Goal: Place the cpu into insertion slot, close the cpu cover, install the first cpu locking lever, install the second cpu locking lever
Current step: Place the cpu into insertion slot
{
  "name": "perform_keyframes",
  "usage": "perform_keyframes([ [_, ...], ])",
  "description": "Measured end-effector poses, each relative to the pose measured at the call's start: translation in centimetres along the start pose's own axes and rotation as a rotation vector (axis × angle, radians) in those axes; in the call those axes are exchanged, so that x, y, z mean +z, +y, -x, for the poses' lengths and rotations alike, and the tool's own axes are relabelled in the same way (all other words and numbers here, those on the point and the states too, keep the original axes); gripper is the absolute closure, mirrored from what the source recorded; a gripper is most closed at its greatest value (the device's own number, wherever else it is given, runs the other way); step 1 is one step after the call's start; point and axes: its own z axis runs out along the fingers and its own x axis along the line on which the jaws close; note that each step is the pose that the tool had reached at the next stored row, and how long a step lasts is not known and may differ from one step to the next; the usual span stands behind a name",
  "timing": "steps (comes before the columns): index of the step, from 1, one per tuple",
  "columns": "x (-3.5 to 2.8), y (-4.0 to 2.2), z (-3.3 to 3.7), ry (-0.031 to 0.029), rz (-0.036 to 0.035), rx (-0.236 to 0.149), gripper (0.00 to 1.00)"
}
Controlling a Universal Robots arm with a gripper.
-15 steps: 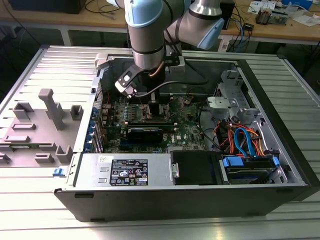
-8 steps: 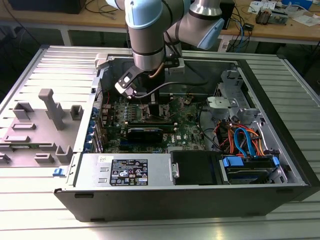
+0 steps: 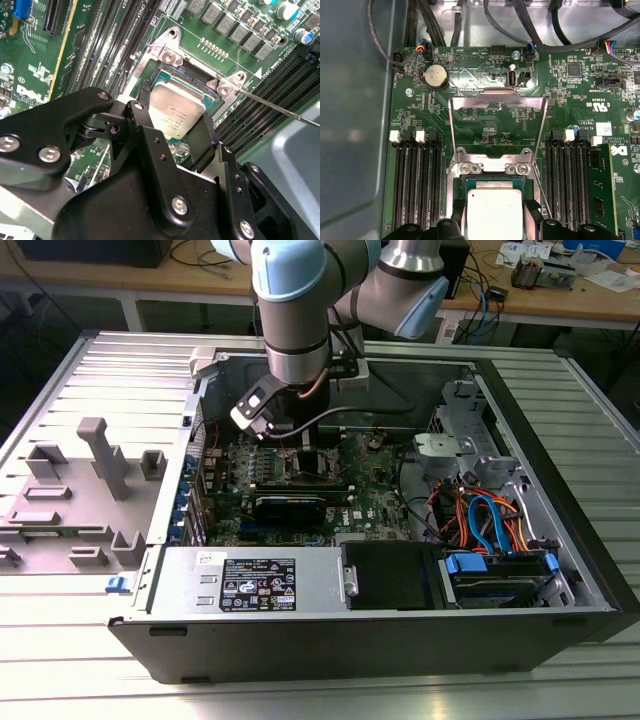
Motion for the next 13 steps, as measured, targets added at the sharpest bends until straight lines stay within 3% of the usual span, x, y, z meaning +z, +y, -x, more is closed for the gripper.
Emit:
perform_keyframes([
  [13, 0.15, -0.02, 0.0, -0.0002, -0.0002, 0.0, 0.46],
])
